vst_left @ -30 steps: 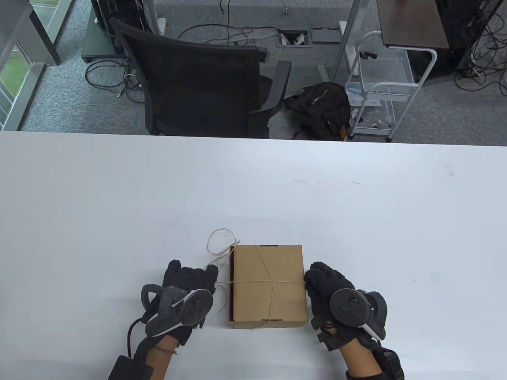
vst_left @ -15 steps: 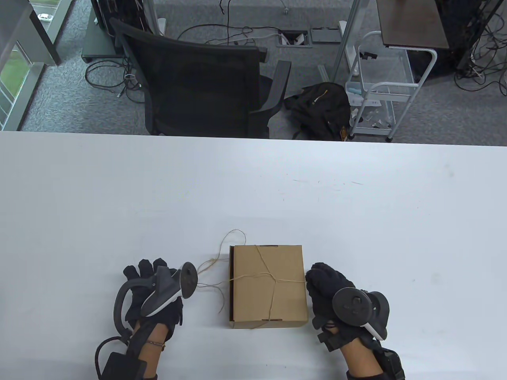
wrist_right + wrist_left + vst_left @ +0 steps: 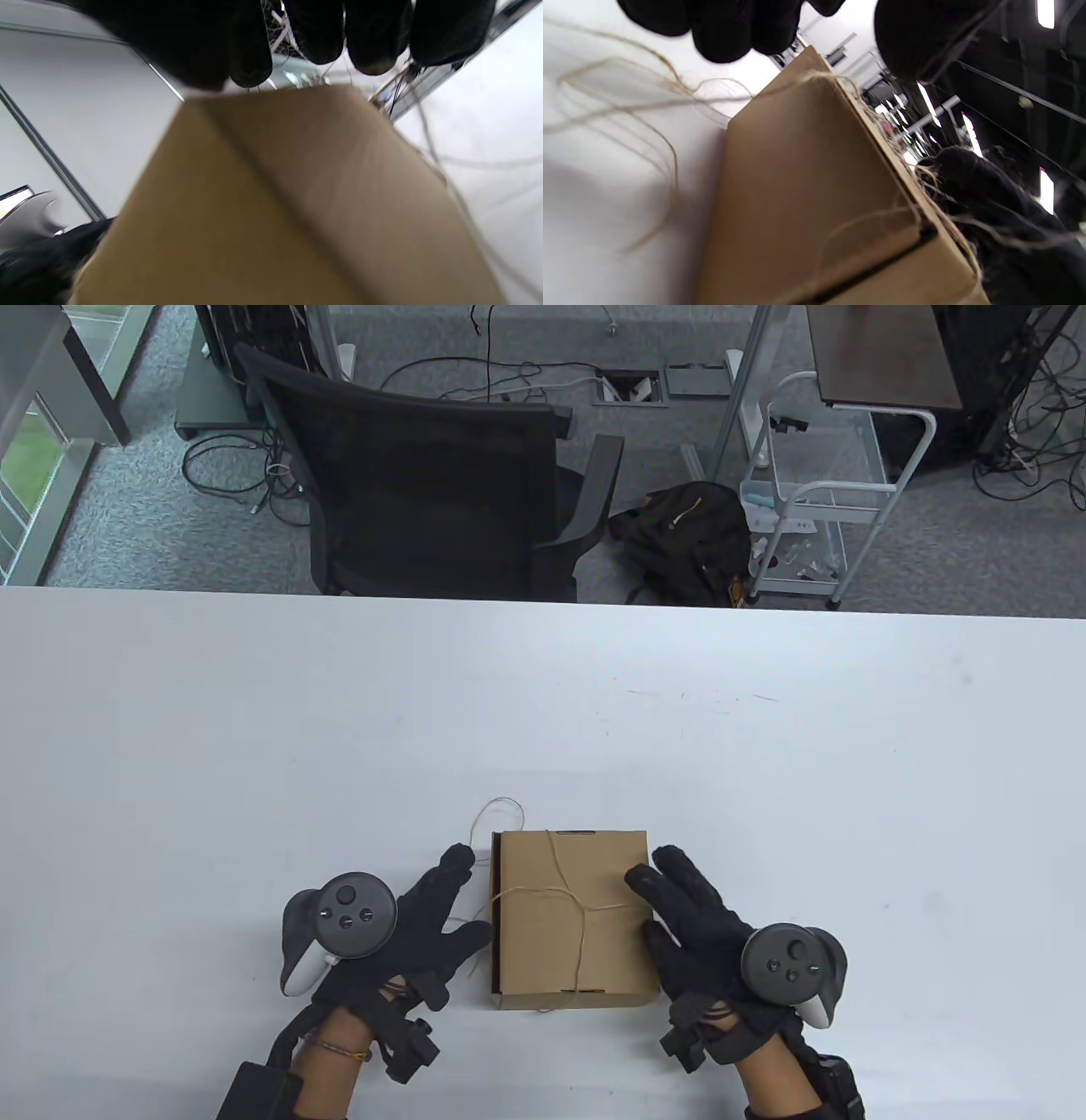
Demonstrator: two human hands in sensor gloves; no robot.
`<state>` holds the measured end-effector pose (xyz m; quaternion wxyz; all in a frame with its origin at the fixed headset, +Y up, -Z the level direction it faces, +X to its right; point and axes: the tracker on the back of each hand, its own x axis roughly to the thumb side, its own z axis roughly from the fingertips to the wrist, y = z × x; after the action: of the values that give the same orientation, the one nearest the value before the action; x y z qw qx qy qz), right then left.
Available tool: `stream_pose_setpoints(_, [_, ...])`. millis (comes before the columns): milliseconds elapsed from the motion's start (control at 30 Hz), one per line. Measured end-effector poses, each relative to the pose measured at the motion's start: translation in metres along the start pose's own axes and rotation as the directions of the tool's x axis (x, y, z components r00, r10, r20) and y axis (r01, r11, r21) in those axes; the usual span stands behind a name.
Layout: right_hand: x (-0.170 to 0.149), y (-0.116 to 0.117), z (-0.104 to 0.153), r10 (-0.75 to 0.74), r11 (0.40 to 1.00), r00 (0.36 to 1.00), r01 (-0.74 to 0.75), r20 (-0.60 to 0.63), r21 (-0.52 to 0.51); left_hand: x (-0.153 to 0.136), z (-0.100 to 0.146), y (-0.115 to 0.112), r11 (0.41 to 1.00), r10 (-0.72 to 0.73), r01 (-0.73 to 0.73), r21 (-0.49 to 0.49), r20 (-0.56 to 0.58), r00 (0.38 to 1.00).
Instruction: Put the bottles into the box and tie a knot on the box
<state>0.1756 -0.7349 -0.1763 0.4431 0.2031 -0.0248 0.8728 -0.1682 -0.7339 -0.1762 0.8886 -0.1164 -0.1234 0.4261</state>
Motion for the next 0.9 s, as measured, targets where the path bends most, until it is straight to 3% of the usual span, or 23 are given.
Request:
stream_pose_setpoints(100, [-0.001, 0.012, -0.001, 0.12, 0.993, 0.993, -0.121, -0.011, -0.017, 0.004, -0.004, -0.012, 0.997, -0.072, 0.072, 0.008, -0.023, 0.997])
stream_pose_setpoints(167, [0.003, 0.016, -0.003, 0.015, 0.998, 0.999, -0.013, 0.031, -0.06, 0.008, -0.004, -0.019, 0.995, -0.092, 0.093, 0.029, -0.032, 0.995])
stream_pose_setpoints(267, [0.008, 0.027, -0.003, -0.065, 0.995, 0.994, 0.057, 0.085, 0.087, 0.013, -0.001, -0.022, 0.989, -0.058, 0.058, 0.137, -0.002, 0.998])
stream_pose_setpoints(333, [0.01, 0.027, -0.002, -0.117, 0.988, 0.991, 0.109, 0.061, 0.112, 0.012, 0.001, -0.021, 0.978, -0.051, 0.05, 0.205, 0.003, 0.999])
stream_pose_setpoints(533, [0.0, 0.023, -0.004, -0.366, 0.919, 0.931, 0.361, -0.001, 0.161, 0.014, -0.002, -0.022, 0.975, -0.017, 0.009, 0.224, 0.035, 0.999])
stream_pose_setpoints(567, [-0.003, 0.023, -0.005, -0.404, 0.902, 0.915, 0.401, -0.017, 0.161, 0.018, -0.002, -0.022, 0.97, -0.062, 0.052, 0.235, 0.035, 0.997])
stream_pose_setpoints(733, [-0.011, 0.02, -0.003, -0.532, 0.841, 0.843, 0.537, -0.075, 0.07, 0.033, 0.001, -0.021, 0.917, -0.25, 0.238, 0.32, -0.005, 0.968])
stream_pose_setpoints(833, [-0.015, 0.013, -0.001, -0.426, 0.905, 0.901, 0.425, -0.089, -0.022, 0.033, 0.002, -0.018, 0.911, -0.289, 0.269, 0.313, 0.019, 0.957])
stream_pose_setpoints(900, [-0.016, 0.011, 0.0, -0.425, 0.905, 0.9, 0.419, -0.101, -0.071, 0.035, 0.002, -0.018, 0.905, -0.345, 0.308, 0.295, 0.084, 0.935])
